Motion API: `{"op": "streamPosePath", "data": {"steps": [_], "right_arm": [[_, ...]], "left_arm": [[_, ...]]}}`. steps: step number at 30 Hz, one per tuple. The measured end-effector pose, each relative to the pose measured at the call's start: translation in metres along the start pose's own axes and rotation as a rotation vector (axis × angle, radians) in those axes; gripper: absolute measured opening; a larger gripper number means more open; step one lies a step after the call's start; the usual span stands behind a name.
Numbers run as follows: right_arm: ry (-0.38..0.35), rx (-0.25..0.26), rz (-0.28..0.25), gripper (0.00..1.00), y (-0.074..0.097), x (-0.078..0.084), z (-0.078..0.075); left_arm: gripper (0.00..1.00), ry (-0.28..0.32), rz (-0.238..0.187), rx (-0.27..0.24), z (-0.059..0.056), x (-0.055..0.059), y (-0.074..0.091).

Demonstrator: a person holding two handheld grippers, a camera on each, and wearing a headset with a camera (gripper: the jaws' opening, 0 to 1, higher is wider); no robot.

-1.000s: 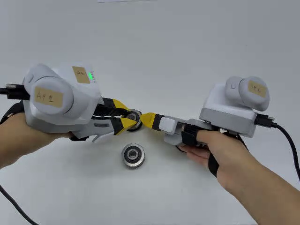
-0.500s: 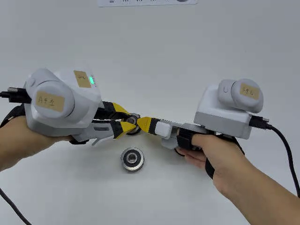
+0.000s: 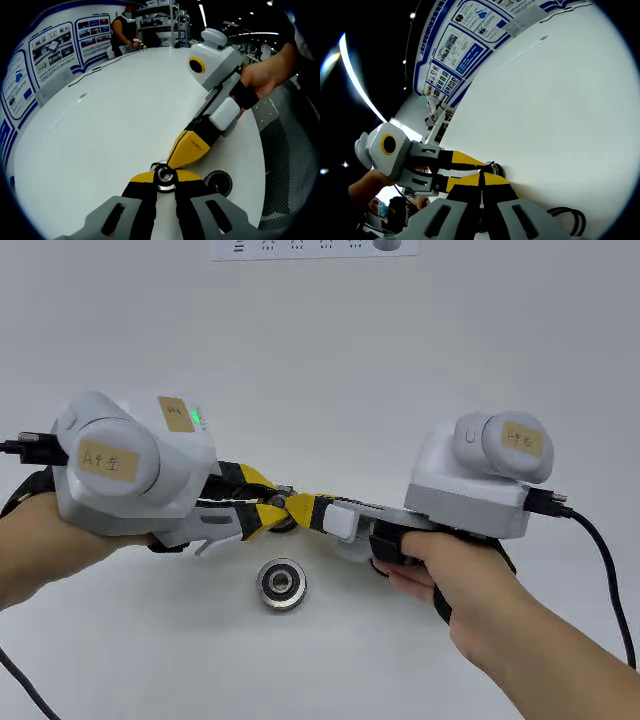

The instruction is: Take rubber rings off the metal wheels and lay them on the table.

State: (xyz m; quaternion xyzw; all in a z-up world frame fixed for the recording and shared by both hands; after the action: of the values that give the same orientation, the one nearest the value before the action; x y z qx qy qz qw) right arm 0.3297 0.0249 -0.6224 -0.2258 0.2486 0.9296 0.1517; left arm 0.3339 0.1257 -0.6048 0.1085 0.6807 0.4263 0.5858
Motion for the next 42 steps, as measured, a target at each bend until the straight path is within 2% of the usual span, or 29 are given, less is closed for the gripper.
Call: {"op": "streamPosePath", "data": {"steps": [1, 4, 16, 18, 23, 28, 39, 42], "right_arm": [[0.002, -0.023, -0.017, 0.01, 0.000, -0.002, 0.005], [0.037, -0.011, -0.010, 0.01, -0.001, -0.004, 0.009], [-0.027, -0.003, -0.021, 0.01, 0.004, -0.005, 0.006], [-0.042, -0.003, -0.021, 0.01, 0.004, -0.005, 0.006], [-0.056, -0.003, -0.025, 0.02, 0.004, -0.005, 0.005], [-0.071, -0.006, -0.025, 0.02, 0.003, -0.004, 0.005], [-0.105, -0.028, -0.028, 0.02, 0.002, -0.003, 0.010], [-0.115, -0.037, -0.034, 0.02, 0.002, -0.004, 0.012]], "left_arm": [[0.13, 0.000, -0.002, -0.001, 0.000, 0.000, 0.000], [0.13, 0.001, -0.004, -0.002, 0.000, 0.000, 0.001], [0.13, -0.003, -0.001, -0.005, 0.000, 0.000, 0.001], [0.13, -0.022, 0.004, -0.006, -0.001, -0.001, 0.001], [0.14, 0.002, -0.012, -0.017, -0.002, 0.000, 0.002], [0.14, 0.003, -0.004, -0.024, -0.003, -0.001, 0.002], [0.18, -0.008, 0.002, -0.039, -0.004, 0.000, 0.011], [0.19, -0.035, 0.014, -0.038, -0.006, -0.001, 0.015]]}}
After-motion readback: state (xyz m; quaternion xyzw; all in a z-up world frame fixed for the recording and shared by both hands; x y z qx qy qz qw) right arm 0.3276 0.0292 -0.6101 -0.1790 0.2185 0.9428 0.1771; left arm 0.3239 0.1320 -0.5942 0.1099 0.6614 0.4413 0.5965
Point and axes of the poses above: the centre of the closed fingertips' face, and the gripper's own axes: y roughly backward along the fingers, z roughly to its left, x roughly out of its underside, the point moved 7 cm from there along y, roughly backward along the fingers, and after that the axes turned 1 degree about -y, right-handed, at the moved point
